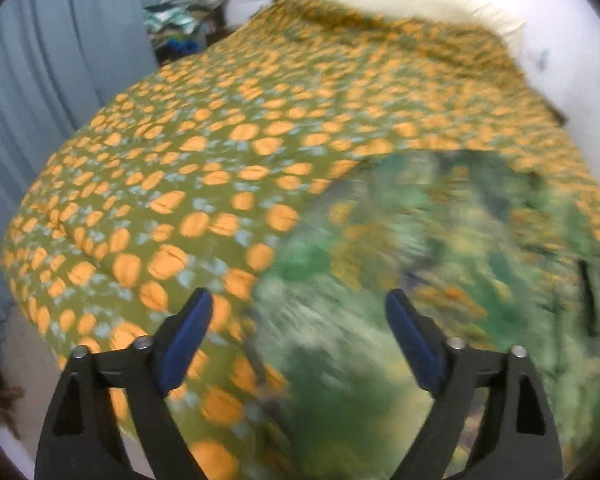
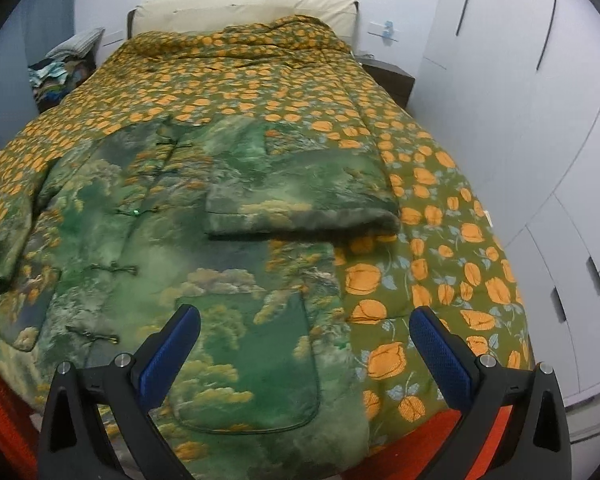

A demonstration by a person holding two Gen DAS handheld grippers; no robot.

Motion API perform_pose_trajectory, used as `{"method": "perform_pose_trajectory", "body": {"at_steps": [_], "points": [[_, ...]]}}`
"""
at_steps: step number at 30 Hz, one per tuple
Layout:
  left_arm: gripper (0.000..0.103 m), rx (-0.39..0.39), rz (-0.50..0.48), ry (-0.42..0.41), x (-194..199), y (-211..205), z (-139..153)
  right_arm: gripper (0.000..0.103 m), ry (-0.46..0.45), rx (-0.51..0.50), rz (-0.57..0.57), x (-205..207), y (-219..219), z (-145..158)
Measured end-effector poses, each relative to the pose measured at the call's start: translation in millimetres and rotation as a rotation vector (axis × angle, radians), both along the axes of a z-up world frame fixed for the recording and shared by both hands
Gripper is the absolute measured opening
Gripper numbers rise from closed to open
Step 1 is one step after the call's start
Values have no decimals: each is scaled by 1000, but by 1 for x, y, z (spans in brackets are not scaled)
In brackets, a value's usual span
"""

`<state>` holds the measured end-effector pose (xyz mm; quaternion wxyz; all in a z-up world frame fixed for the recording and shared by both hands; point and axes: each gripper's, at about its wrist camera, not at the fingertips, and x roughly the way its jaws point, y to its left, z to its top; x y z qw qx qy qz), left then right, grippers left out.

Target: Fold large clothes

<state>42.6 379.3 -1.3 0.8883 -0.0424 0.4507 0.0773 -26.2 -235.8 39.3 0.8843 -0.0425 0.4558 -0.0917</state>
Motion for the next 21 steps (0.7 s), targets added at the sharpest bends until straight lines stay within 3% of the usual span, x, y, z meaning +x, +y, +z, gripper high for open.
{"method": "perform_pose_trajectory", "body": {"at_steps": [2,6,9,13,17,21], "points": [[97,-60,-64,-8,-15,-26,-1,103,0,0,-6,4,-4,-5],[97,-147,-168,53,-23,-90,-27,103,-18,13,18,8,-1,-10],[97,-165,-204,92,-21,-128,-51,103,-12,35,9,6,-2,-14],[97,-227,-227,98,-10,-153,-60,103,-5,14,19,-1,-4,-15],[97,-210,-318,48,10,-187,-44,103,6,-34,32,5,-5,-21],[97,-146,-437,46,27,-214,-36,103,16,-12,10,22,-9,-29]]}}
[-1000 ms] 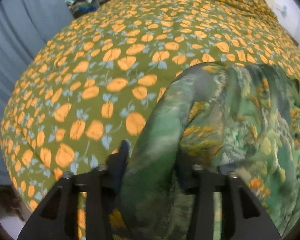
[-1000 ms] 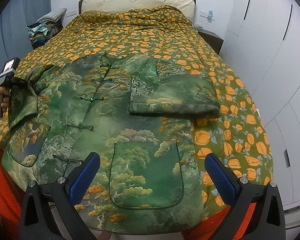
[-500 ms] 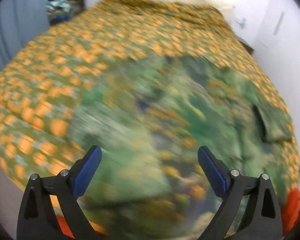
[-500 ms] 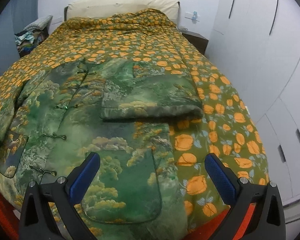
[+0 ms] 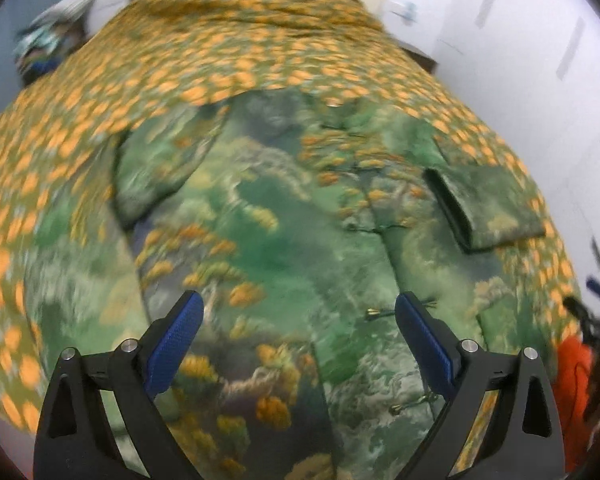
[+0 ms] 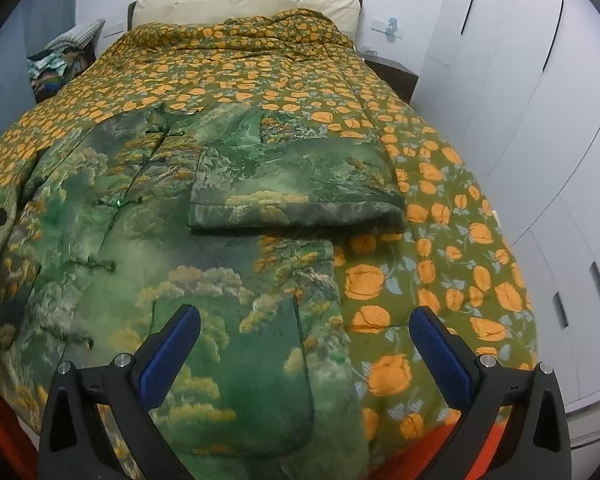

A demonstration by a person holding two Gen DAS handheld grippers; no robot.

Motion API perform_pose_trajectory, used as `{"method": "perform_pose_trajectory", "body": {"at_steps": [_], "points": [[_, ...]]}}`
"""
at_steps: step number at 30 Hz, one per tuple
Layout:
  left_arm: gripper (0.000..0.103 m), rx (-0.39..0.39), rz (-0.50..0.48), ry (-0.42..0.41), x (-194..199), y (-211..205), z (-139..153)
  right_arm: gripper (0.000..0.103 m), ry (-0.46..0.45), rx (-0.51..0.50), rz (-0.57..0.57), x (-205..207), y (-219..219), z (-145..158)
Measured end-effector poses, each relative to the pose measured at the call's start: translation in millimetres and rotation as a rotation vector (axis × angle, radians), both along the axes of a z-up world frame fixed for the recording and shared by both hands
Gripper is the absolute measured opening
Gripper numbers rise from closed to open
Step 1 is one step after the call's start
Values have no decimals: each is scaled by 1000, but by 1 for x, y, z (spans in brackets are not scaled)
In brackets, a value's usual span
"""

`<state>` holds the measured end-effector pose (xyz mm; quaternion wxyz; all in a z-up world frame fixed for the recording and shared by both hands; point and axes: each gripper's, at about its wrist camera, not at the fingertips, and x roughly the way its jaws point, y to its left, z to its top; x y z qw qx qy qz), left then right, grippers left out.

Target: Fold large clothes

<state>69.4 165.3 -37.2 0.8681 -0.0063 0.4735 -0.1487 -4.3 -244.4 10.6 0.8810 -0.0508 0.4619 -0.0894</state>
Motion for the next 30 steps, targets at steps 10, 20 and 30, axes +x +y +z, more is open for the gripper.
{"method": "perform_pose_trajectory", "body": {"at_steps": [10,20,30], "points": [[97,25,40,4,-4,59,26,103,-58,116,-42,26,25,-4],[98,-176,269,123,16,247,-21,103,-126,122,-47,-61,44,45],[88,-192,357,226,74,241,-98,103,-92,83,-69,-82,50,42]]}}
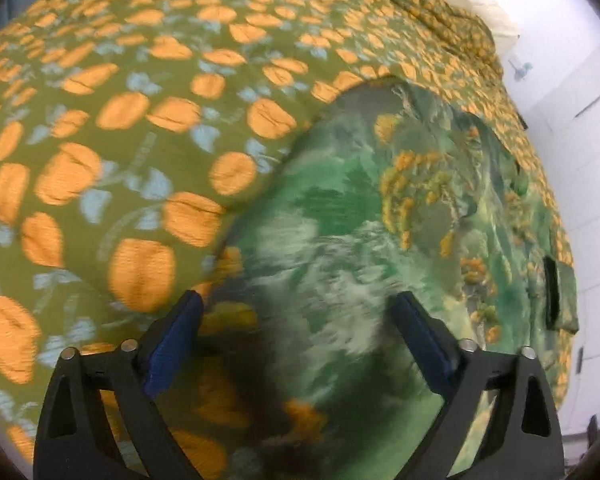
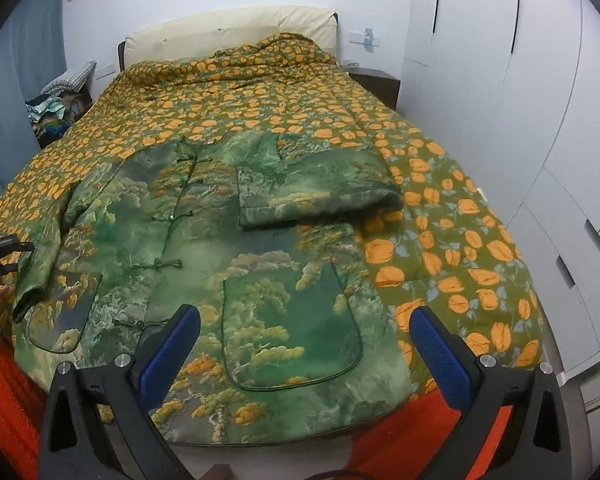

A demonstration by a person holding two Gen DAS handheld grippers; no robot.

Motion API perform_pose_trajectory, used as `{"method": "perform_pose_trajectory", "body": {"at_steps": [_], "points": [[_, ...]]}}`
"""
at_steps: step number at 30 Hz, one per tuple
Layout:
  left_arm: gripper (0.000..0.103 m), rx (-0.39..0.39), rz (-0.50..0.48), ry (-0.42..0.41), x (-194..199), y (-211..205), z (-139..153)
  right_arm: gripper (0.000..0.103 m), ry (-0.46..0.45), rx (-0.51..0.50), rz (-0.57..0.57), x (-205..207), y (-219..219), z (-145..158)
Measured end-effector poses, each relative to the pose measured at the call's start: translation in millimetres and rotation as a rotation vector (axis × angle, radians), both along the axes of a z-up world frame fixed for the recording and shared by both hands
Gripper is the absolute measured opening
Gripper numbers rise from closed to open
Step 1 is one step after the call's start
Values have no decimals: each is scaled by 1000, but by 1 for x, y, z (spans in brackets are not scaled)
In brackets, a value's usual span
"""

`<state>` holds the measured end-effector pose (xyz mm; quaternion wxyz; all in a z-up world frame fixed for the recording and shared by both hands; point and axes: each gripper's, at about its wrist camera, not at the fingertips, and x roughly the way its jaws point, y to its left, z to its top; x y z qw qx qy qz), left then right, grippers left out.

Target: Fold large clothes

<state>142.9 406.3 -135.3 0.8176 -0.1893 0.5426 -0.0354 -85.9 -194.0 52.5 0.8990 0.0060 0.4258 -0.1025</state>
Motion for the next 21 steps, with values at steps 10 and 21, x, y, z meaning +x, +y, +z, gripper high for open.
{"method": "perform_pose_trajectory", "body": {"at_steps": [10,21], "points": [[84,154,-13,-23,0,-7,17,103,20,-30,19,26,9,-11],[88,93,57,16,-5,-7,16,103,26,-76,29,39,9,-17]]}}
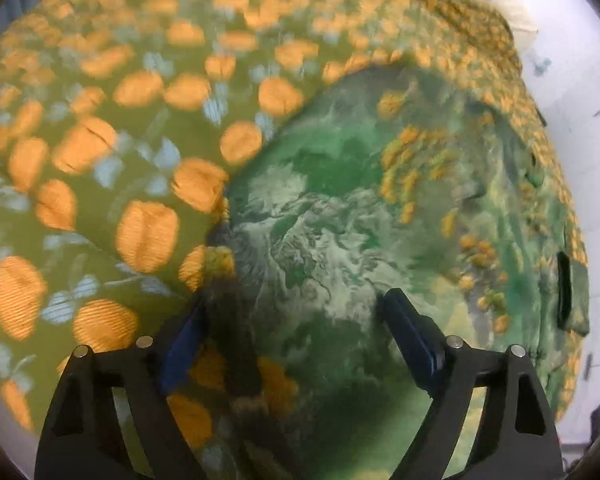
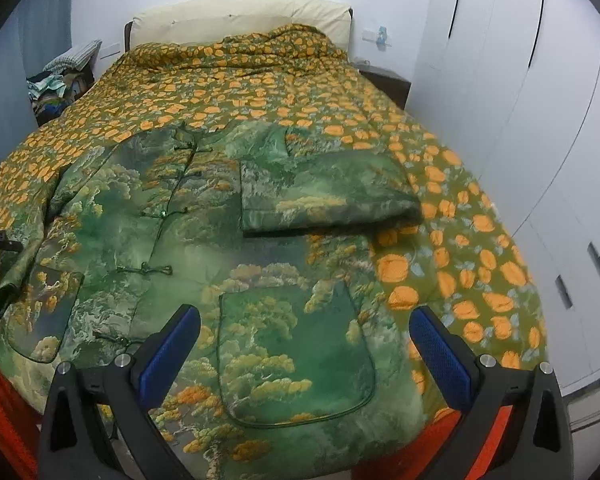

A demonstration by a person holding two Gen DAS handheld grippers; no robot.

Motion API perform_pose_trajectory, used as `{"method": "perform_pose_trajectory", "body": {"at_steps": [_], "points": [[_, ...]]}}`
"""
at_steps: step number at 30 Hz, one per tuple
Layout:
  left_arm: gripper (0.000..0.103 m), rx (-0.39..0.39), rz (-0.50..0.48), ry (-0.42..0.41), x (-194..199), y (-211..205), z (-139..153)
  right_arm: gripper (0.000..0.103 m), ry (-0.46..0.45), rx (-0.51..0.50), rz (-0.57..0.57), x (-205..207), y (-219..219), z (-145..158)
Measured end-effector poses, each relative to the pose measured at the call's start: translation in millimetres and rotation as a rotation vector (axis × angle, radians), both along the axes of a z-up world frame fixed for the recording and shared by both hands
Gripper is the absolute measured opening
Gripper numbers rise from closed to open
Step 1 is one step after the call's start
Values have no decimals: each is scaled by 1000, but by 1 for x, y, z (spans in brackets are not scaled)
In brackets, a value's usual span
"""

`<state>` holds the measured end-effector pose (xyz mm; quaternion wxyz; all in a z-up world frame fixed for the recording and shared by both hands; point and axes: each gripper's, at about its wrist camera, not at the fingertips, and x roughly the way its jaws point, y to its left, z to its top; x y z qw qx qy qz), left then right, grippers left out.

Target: Fold large clothes

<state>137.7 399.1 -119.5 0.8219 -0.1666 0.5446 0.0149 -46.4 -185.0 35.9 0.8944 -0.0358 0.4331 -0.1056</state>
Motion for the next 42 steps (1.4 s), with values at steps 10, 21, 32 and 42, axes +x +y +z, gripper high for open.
{"method": "perform_pose_trajectory", "body": {"at_steps": [10,21,32,42], "points": [[103,290,-44,-377,-64,-93,111,103,-56,-100,61,18,-9,6],[103,203,-149,-270,-105,-160,81,101,147,-418,531,152,1,-120],[103,311,-133,-273,-121,-138,80,11,-180,108,21,160,-179,9],[103,354,-90,-261,-107,-114,78,85,-101,94,-677,37,-378,12]]}}
